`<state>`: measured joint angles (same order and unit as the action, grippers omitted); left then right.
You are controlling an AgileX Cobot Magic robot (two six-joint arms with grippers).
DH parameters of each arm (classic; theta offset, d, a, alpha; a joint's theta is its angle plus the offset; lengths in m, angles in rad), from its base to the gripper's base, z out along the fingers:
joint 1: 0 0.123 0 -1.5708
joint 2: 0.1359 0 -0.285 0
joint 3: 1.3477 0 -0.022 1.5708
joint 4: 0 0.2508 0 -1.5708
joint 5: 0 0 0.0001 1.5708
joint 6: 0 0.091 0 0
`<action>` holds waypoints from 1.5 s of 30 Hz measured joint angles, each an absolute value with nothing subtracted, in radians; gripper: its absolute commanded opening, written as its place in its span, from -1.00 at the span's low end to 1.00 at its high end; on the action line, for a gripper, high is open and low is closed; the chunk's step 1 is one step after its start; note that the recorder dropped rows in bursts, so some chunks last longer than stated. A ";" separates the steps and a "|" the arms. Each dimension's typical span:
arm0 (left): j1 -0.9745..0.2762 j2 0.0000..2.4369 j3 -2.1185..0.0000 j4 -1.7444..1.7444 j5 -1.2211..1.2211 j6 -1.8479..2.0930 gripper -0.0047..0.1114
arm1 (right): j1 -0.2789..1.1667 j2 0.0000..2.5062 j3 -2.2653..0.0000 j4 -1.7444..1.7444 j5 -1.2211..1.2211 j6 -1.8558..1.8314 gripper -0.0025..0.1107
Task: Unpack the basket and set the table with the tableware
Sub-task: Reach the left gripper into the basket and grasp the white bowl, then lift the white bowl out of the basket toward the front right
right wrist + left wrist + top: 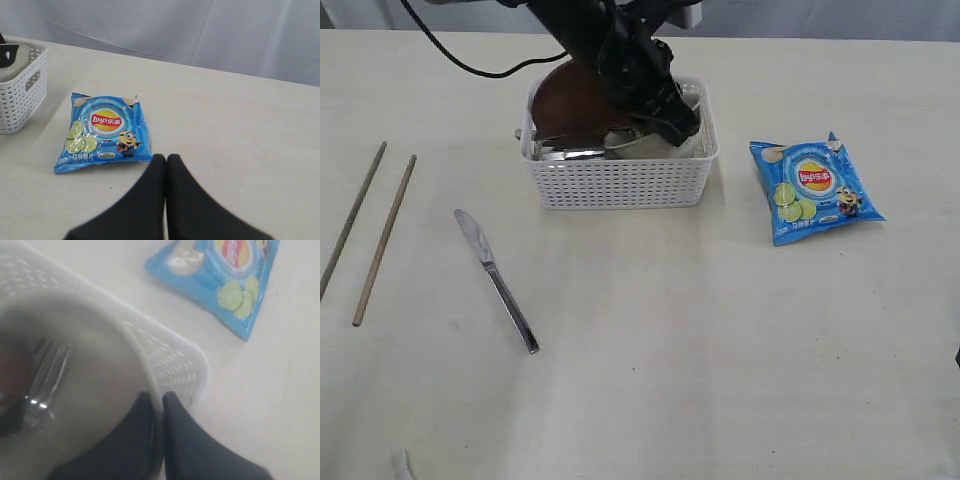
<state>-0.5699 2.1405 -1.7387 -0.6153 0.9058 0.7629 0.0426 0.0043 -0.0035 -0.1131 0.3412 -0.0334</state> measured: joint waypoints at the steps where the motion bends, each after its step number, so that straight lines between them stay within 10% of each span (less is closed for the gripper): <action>1: -0.570 2.130 -1.739 -0.615 0.906 0.766 -0.92 | 0.043 0.004 -0.004 -0.113 0.341 -0.033 -0.96; 45: -0.593 1.989 -1.739 -0.856 1.192 1.168 -0.92 | 0.043 0.004 -0.004 -0.113 0.341 -0.033 -0.96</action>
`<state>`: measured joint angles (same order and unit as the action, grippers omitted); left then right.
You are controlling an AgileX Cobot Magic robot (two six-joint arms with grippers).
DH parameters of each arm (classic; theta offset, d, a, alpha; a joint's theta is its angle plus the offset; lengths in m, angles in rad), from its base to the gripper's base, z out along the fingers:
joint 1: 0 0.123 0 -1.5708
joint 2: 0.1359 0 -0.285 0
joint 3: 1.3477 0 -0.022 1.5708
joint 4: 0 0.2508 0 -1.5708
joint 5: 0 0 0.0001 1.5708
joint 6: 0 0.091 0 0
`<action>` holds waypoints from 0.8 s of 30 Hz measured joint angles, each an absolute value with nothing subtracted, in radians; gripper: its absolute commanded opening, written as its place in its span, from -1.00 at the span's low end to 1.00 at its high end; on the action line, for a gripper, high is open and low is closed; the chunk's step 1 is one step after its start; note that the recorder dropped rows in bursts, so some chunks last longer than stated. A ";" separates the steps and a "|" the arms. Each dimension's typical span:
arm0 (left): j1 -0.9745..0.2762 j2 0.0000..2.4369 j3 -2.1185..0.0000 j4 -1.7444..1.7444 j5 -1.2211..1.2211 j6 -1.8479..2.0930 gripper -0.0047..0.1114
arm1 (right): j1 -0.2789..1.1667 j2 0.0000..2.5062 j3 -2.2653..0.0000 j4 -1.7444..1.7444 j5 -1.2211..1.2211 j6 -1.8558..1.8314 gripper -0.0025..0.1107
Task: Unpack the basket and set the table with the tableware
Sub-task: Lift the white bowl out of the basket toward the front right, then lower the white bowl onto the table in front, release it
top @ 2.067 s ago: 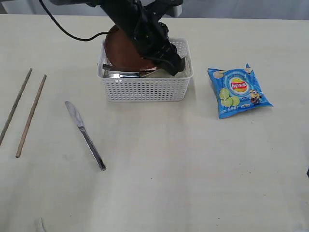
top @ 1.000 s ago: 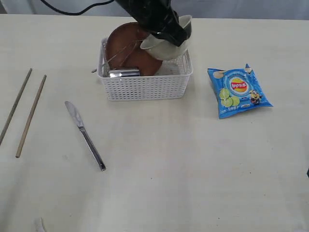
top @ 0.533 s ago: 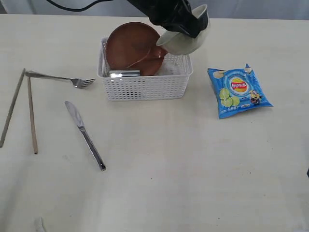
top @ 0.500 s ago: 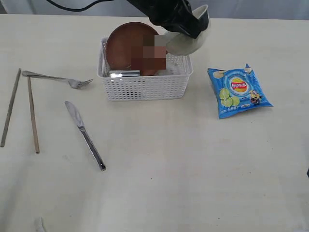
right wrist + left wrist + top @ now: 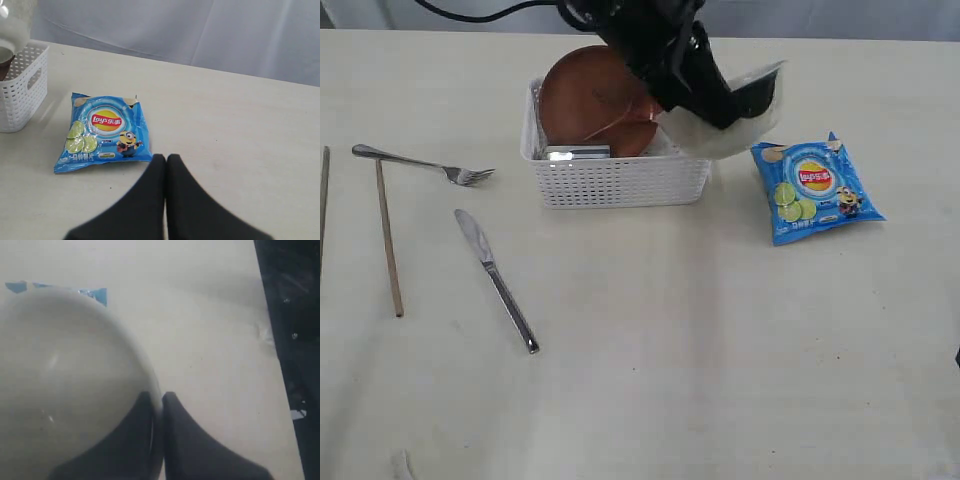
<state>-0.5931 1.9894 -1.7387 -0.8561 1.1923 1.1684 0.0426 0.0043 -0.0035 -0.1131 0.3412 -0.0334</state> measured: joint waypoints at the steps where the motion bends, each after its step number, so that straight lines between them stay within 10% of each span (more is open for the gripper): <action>1: -0.607 1.987 -1.739 -0.832 1.192 1.173 -0.92 | 0.043 0.004 -0.004 -0.113 0.341 -0.033 -0.96; 24: -0.997 1.974 -1.414 -0.268 0.836 1.058 -0.92 | 0.043 0.004 -0.004 -0.113 0.341 -0.033 -0.96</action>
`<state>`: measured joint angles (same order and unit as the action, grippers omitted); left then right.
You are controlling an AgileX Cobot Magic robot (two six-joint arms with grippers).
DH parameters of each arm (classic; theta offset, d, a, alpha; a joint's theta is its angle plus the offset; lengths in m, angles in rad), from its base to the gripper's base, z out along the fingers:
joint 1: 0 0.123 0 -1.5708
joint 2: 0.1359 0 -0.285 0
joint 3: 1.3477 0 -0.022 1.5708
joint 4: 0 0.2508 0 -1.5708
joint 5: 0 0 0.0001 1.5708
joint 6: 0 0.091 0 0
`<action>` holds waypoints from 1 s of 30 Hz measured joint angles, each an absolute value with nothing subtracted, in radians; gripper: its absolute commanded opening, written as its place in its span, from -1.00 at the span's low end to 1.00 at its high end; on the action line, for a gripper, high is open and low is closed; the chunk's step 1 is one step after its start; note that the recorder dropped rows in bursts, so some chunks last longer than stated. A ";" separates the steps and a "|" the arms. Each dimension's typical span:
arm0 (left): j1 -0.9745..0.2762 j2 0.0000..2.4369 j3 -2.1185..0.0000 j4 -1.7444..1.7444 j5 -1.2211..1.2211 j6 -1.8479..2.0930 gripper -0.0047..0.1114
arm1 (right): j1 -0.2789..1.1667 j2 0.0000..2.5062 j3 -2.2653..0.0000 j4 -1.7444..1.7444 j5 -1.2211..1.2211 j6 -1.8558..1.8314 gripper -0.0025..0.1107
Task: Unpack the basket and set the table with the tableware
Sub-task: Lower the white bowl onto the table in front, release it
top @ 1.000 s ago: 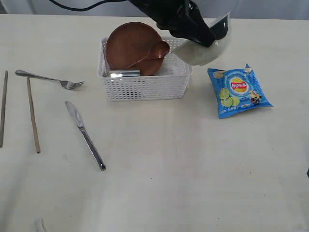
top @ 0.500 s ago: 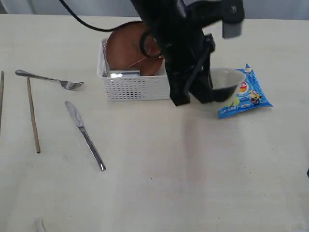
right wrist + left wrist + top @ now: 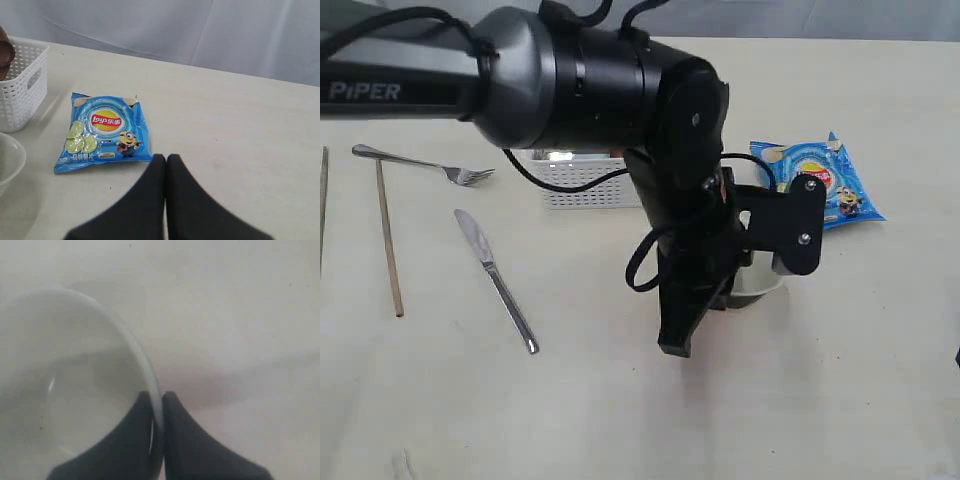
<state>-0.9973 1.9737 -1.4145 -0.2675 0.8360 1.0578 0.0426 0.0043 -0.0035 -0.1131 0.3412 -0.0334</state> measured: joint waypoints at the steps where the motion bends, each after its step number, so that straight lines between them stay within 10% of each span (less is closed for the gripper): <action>1: -0.997 1.974 -1.404 -0.258 0.823 1.053 -0.92 | 0.043 0.004 -0.004 -0.113 0.341 -0.033 -0.96; 15: -1.005 1.955 -1.364 -0.355 0.876 1.079 -0.89 | 0.043 0.004 -0.004 -0.113 0.341 -0.033 -0.96; 23: -1.007 1.953 -1.359 -0.345 0.922 1.046 -0.11 | 0.043 0.004 -0.004 -0.113 0.341 -0.033 -0.96; 30: -1.007 1.923 -1.356 -0.303 0.923 0.995 -0.06 | 0.043 0.004 -0.004 -0.113 0.341 -0.033 -0.96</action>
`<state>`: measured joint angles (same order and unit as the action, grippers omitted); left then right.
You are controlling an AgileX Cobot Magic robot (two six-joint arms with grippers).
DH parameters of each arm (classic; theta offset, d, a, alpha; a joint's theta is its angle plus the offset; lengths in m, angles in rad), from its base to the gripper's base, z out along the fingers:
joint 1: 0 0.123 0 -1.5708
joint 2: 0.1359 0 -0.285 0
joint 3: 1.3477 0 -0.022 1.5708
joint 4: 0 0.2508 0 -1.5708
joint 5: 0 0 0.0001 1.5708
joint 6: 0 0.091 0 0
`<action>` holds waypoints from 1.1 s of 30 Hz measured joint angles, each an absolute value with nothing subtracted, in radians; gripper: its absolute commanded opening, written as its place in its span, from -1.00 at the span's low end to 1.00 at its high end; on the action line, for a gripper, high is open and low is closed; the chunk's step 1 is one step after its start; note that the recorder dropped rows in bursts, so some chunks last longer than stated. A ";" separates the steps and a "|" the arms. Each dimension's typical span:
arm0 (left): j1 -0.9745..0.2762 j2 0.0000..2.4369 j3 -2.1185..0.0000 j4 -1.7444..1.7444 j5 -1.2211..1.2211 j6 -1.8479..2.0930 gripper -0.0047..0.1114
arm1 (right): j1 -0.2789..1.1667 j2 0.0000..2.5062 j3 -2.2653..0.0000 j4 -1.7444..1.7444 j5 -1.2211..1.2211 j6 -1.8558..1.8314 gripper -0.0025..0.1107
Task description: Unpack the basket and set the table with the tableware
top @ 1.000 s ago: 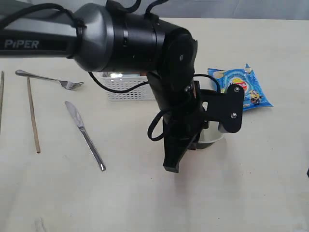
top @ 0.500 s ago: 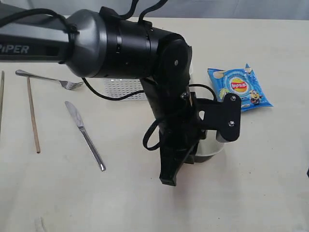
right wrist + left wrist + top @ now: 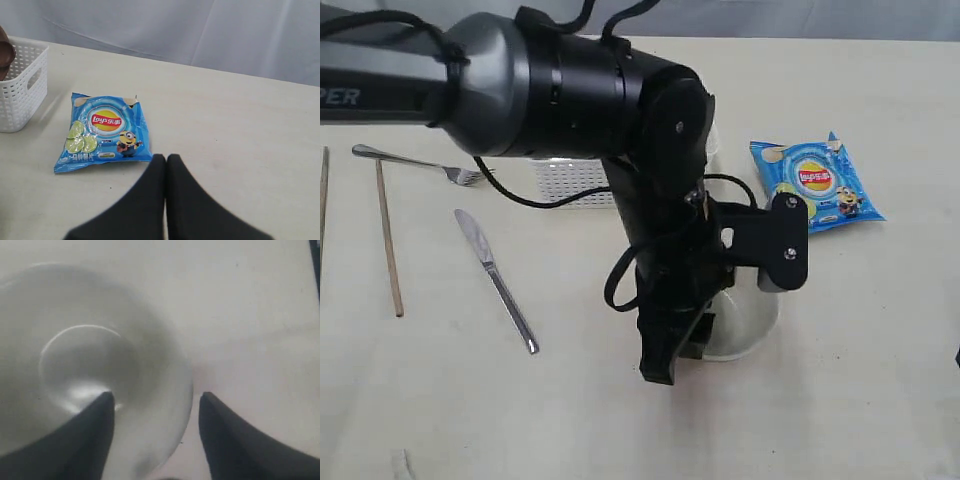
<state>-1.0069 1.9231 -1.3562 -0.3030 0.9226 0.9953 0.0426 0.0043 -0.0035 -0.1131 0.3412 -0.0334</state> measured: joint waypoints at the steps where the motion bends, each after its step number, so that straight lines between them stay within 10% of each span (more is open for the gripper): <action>1: -1.007 1.906 -1.356 -0.290 0.915 0.978 -0.07 | 0.043 0.004 -0.004 -0.113 0.341 -0.033 -0.96; 6: -1.003 1.729 -1.356 0.065 0.660 0.506 -0.56 | 0.043 0.004 -0.004 -0.113 0.341 -0.033 -0.96; 11: -0.807 1.751 -1.395 0.305 0.535 -0.029 -0.05 | 0.043 0.004 -0.004 -0.113 0.341 -0.033 -0.96; 15: -0.709 1.895 -1.426 0.296 0.543 -0.013 -0.24 | 0.043 0.004 -0.004 -0.113 0.341 -0.033 -0.96; 19: -0.708 1.975 -1.454 0.283 0.543 0.104 0.06 | 0.043 0.004 -0.004 -0.113 0.341 -0.033 -0.96; 33: -0.708 2.057 -1.460 0.306 0.484 0.131 0.01 | 0.043 0.004 -0.004 -0.113 0.341 -0.033 -0.96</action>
